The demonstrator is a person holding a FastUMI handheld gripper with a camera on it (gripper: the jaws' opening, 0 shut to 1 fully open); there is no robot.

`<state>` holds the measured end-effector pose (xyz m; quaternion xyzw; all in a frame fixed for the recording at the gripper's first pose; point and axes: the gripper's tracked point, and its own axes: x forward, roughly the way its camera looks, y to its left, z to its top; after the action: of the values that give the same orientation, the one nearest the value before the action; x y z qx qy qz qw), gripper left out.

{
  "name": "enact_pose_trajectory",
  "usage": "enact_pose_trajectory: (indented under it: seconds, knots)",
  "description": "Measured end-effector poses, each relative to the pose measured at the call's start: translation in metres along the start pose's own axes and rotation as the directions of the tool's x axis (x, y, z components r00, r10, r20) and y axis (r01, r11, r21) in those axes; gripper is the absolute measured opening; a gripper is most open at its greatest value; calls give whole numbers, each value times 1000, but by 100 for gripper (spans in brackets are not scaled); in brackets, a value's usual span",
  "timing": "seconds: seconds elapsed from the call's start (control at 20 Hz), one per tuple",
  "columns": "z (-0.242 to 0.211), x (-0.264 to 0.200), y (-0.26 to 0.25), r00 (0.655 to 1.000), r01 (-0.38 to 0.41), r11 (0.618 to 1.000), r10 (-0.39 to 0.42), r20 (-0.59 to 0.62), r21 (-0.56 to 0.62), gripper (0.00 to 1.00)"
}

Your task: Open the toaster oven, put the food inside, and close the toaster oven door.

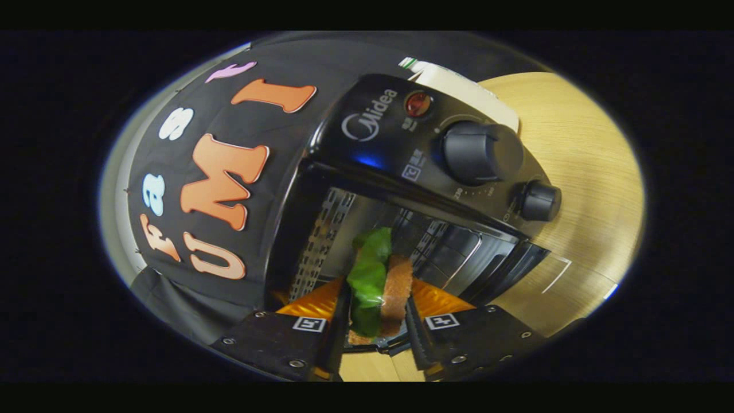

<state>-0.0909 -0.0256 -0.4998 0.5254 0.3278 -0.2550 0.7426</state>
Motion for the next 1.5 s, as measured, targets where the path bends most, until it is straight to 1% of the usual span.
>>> enact_pose_trajectory:
  seconds: [0.05, 0.1, 0.15, 0.2, 0.25, 0.3, 0.4, 0.5, 0.6, 0.65, 0.8, 0.9, 1.15, 1.25, 1.35, 1.4, 1.5]
  knots:
    - [-6, -5, 4, 999, -11, 1000, 12, -36, 11, 58]
    - [-13, -13, 6, 997, -17, 1000, 17, -74, 12, 61]
    - [-18, -14, 4, 995, -9, 1000, 8, -101, -9, 71]
    - [-22, -24, 0, 992, 8, 999, -13, -124, -41, 75]
    - [-25, -29, -6, 989, 24, 996, -35, -146, -80, 90]
    - [-28, -36, -11, 983, 31, 992, -52, -174, -122, 96]
    - [-32, -52, -16, 973, 27, 982, -69, -218, -188, 97]
    - [-30, -68, -11, 972, -8, 970, -51, -231, -245, 96]
    - [-34, -82, -13, 960, -18, 954, -66, -271, -298, 96]
    - [-38, -91, -16, 952, -17, 941, -87, -292, -337, 96]
    - [-51, -126, -32, 932, -33, 879, -145, -333, -475, 97]
    - [-66, -146, -40, 919, -63, 844, -159, -360, -532, 97]
    - [-88, -178, -71, 885, -64, 746, -264, -383, -662, 99]
    - [-97, -192, -78, 872, -98, 700, -283, -400, -708, 99]
    - [-95, -197, -96, 861, -88, 632, -340, -378, -770, 99]
    - [-95, -195, -107, 853, -70, 605, -377, -362, -793, 99]
    - [-96, -186, -120, 835, -42, 572, -430, -343, -819, 99]
